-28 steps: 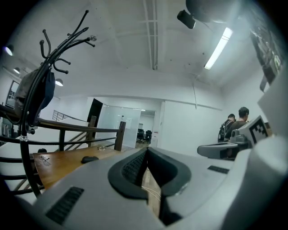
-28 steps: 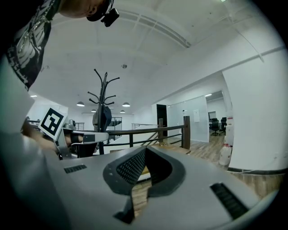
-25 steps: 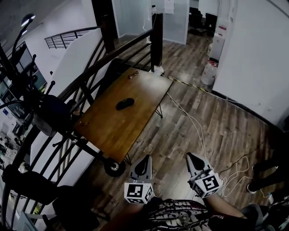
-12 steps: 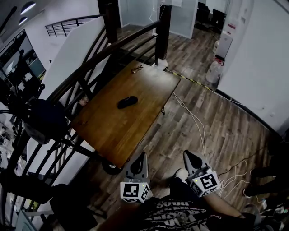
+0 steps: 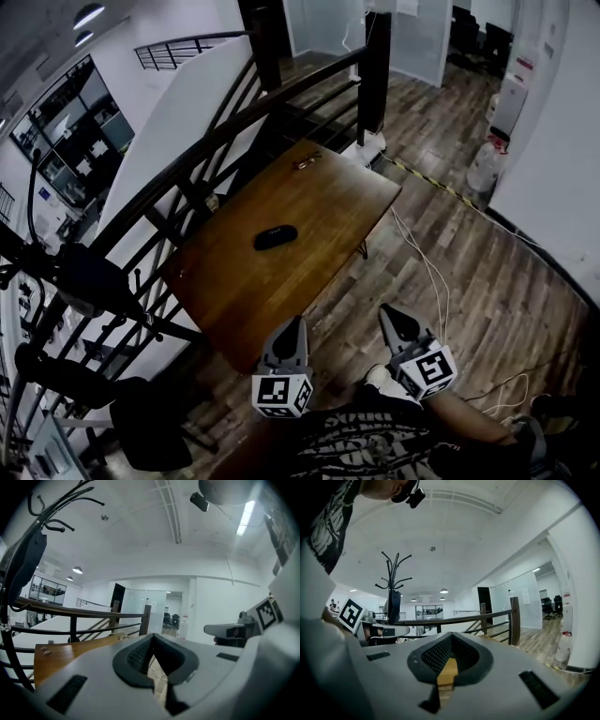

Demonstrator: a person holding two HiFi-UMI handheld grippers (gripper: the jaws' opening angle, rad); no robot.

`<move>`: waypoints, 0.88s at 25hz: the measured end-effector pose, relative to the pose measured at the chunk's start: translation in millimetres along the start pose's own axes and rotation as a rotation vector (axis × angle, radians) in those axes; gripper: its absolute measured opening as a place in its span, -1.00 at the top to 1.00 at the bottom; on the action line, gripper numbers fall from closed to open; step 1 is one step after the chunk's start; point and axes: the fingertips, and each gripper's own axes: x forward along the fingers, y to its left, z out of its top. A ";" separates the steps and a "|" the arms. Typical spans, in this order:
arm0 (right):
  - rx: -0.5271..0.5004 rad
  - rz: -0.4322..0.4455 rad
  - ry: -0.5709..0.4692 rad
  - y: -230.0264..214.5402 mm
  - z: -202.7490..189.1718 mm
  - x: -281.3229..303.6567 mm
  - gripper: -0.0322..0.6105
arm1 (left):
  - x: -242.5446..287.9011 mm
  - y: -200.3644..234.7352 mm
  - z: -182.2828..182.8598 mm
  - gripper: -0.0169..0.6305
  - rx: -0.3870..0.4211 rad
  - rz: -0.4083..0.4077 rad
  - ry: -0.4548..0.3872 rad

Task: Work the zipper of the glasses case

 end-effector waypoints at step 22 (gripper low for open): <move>0.088 0.234 0.072 -93.9 -14.3 71.0 0.93 | 95.8 -3.8 11.1 0.92 -0.011 0.219 0.034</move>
